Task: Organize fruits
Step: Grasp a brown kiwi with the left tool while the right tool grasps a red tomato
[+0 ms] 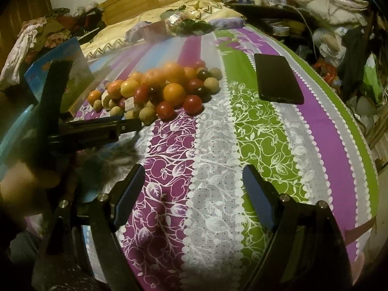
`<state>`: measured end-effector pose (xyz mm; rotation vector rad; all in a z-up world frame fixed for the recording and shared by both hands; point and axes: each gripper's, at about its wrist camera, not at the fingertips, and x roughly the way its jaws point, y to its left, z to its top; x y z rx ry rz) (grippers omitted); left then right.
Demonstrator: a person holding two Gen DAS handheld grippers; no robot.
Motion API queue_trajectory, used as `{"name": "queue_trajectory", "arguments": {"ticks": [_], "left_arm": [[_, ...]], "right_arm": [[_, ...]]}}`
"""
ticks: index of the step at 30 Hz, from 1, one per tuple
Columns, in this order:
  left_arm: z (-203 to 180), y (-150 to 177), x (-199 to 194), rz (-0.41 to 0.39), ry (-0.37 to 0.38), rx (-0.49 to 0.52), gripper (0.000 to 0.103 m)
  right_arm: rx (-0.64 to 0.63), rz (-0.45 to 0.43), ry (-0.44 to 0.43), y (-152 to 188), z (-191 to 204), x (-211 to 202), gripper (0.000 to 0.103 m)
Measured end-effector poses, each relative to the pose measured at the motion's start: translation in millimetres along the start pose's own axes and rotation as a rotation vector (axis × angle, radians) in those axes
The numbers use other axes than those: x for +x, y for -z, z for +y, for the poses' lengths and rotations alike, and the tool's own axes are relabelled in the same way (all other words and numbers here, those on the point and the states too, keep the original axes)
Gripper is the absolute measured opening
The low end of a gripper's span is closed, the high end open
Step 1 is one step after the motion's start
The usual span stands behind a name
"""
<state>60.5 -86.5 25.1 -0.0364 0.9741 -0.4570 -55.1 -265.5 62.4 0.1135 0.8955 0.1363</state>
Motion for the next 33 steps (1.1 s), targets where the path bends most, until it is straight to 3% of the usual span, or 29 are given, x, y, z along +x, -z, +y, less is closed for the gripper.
{"name": "queue_trajectory", "arguments": {"ticks": [1,2,3,8,13,19,29,33], "left_arm": [[0,0,-1,-0.003,0.008,0.0,0.053],[1,0,-1,-0.002,0.018,0.001,0.035],[1,0,-1,0.003,0.034,0.005,0.026],[-5,3,-10,-0.023,0.013,0.022,0.026],[9,11,-34,-0.065,-0.038,-0.049,0.026],[22,19,-40,-0.057,-0.04,-0.091,0.026],[17,17,-30,-0.04,-0.018,-0.081,0.026],[16,14,-28,-0.035,-0.025,-0.083,0.026]], "right_arm": [[0.003,0.0,-0.002,0,0,1,0.083],[0.006,0.003,-0.006,0,0,1,0.083],[0.008,0.004,-0.011,0,0,2,0.082],[-0.021,0.004,-0.035,-11,5,6,0.062],[-0.073,-0.008,-0.076,-33,13,23,0.046],[-0.103,0.024,-0.026,-57,3,63,0.044],[-0.157,0.076,-0.041,-70,-1,92,0.041],[-0.185,0.076,-0.012,-69,6,97,0.028]]}}
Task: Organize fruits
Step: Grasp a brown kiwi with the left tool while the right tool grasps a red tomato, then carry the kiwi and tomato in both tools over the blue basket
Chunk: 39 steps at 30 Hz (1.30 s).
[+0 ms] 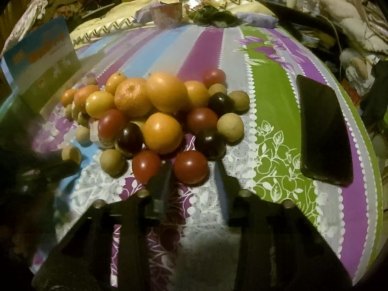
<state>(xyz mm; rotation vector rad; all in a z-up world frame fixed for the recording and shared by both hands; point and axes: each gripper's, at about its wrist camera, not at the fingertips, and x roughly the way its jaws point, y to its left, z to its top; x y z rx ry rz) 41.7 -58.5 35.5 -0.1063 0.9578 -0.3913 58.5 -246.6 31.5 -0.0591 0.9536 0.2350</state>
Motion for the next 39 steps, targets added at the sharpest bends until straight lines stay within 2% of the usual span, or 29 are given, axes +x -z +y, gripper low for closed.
{"name": "queue_trajectory", "arguments": {"ticks": [7,10,14,26,39], "left_arm": [[0,-9,-19,-0.037,-0.068,-0.011,0.026],[2,-18,-41,-0.071,-0.113,-0.017,0.026],[7,-33,-90,-0.145,-0.178,-0.034,0.026],[62,-48,-208,-0.275,-0.318,-0.184,0.026],[139,-36,-313,-0.38,-0.477,-0.313,0.026]], "right_arm": [[0.025,-0.04,0.075,-1,10,-27,0.027],[0.05,-0.067,0.087,-13,17,-50,0.027],[0.055,-0.108,0.081,-33,35,-76,0.027],[-0.018,-0.245,0.01,-87,114,-129,0.027],[-0.185,-0.319,-0.158,-125,240,-160,0.027]]}}
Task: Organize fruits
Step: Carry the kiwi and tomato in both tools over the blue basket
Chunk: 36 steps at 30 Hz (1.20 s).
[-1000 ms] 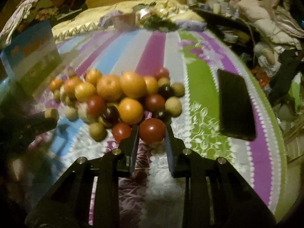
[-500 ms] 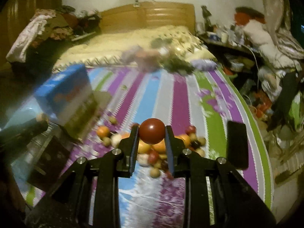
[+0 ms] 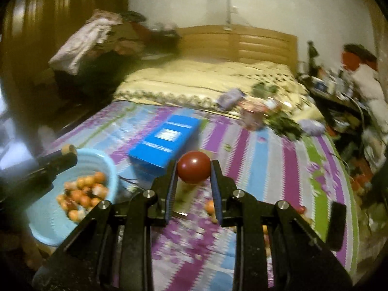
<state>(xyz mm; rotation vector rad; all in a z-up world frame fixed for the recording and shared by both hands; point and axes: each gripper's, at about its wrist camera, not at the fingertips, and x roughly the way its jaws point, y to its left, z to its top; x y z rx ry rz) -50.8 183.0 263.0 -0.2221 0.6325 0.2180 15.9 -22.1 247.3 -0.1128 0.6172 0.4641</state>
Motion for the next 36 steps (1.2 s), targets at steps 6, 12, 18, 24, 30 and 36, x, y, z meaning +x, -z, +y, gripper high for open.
{"name": "queue_trajectory", "arguments": {"ticks": [6,12,18,24,30,36], "left_arm": [[54,-11,-16,-0.014,-0.059,-0.048,0.026],[105,-12,-21,0.015,-0.102,-0.096,0.026],[147,-9,-15,0.063,-0.143,-0.148,0.026],[179,-8,-3,0.141,-0.158,-0.174,0.026],[204,-1,17,0.244,-0.161,-0.198,0.026],[216,6,30,0.308,-0.15,-0.208,0.026]], "right_arm": [[-0.065,0.016,-0.096,-16,56,11,0.027],[-0.128,0.061,-0.177,-26,107,28,0.027],[-0.173,0.137,-0.237,-30,145,47,0.027],[-0.202,0.267,-0.283,-29,175,74,0.027],[-0.219,0.416,-0.329,-21,198,100,0.027],[-0.244,0.497,-0.328,-20,207,113,0.027]]}}
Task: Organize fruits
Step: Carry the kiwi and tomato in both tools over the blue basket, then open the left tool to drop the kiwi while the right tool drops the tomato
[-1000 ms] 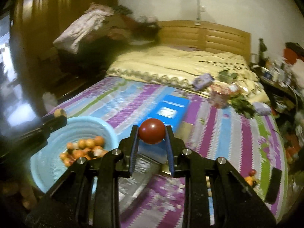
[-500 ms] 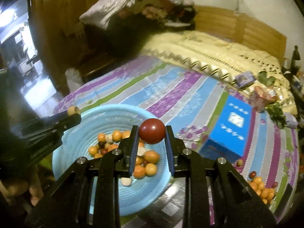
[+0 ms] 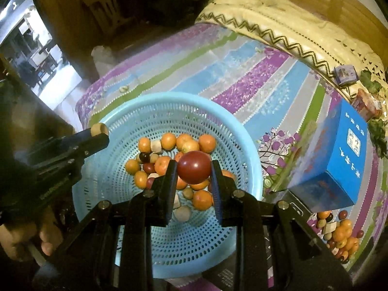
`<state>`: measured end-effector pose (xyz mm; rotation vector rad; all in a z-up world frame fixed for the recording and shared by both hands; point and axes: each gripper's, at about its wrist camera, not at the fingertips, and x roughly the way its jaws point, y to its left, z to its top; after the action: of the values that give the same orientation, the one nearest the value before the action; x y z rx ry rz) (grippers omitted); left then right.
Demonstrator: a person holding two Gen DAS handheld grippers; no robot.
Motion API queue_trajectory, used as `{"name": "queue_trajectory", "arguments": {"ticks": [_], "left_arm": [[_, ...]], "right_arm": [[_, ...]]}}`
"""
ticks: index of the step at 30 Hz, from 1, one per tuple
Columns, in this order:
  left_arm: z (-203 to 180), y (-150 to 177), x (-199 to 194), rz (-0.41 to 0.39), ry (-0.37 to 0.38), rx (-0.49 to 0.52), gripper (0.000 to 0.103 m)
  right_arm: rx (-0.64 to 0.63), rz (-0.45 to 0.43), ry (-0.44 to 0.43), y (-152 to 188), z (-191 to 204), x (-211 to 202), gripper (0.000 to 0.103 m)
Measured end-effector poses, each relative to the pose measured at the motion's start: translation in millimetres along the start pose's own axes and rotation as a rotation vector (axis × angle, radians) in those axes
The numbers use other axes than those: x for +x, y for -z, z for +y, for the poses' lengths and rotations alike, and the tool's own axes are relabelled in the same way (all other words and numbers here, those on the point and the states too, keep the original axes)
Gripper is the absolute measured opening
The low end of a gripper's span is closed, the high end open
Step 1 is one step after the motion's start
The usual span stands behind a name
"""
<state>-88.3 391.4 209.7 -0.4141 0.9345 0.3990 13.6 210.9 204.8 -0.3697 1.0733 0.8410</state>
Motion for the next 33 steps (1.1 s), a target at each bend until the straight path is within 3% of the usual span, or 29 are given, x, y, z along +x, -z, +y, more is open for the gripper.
{"name": "queue_trajectory", "arguments": {"ticks": [33], "left_arm": [[10,0,16,0.026,-0.019,-0.013,0.026]], "right_arm": [[0.01,0.022,0.0,-3,-8,11,0.029]]}}
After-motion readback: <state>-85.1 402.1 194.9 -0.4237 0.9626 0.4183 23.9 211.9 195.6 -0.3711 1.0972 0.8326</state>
